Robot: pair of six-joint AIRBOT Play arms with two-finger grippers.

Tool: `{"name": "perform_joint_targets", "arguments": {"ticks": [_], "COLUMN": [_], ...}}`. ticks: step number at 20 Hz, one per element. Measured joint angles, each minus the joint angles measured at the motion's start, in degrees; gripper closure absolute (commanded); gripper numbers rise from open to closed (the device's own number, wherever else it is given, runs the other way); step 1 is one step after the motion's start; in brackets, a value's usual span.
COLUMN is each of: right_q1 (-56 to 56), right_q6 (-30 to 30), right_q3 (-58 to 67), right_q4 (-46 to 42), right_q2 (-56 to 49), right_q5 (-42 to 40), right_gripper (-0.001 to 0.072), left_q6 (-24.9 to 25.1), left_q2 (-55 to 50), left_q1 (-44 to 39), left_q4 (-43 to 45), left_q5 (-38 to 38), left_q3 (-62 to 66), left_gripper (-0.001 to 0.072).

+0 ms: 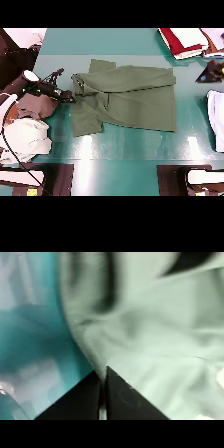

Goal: Fold the shirts.

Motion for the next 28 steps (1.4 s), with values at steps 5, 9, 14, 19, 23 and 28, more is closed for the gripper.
{"name": "perform_joint_targets", "arguments": {"ticks": [5, 9, 14, 19, 23, 28], "right_q1": [-3.96, -7.45, -8.72, -8.94, -7.1, -2.27], "right_q6": [-1.92, -3.1, -5.44, -6.01, -6.32, -7.5], "right_q3": [-28.61, -47.36, -59.12, -62.14, -62.75, -62.01], "right_q4": [-1.81, -1.75, 3.06, 5.64, 6.93, 6.88], "right_q2": [10.08, 14.53, 16.0, 16.33, 16.35, 16.31], "right_q5": [-9.55, -16.44, -23.85, -25.97, -28.17, -29.99], "right_gripper": [0.016, 0.0297, 0.0304, 0.0367, 0.0657, 0.0695], "left_q6": [-0.22, -0.44, -0.61, -1.31, -1.81, -2.16], "left_q2": [0.24, 1.53, 3.32, 3.78, 3.87, 5.2], "left_q1": [-0.11, -0.09, -0.09, -0.09, -0.09, -0.09], "left_q4": [-0.39, -0.61, -0.66, -0.63, -0.59, 0.26], "left_q5": [-4.39, -5.11, -5.2, -5.31, -5.29, -4.96], "left_q3": [4.2, 5.05, 5.33, 5.33, 5.33, 5.35], "left_gripper": [0.0671, 0.0671, 0.0671, 0.0671, 0.0671, 0.0672]}}
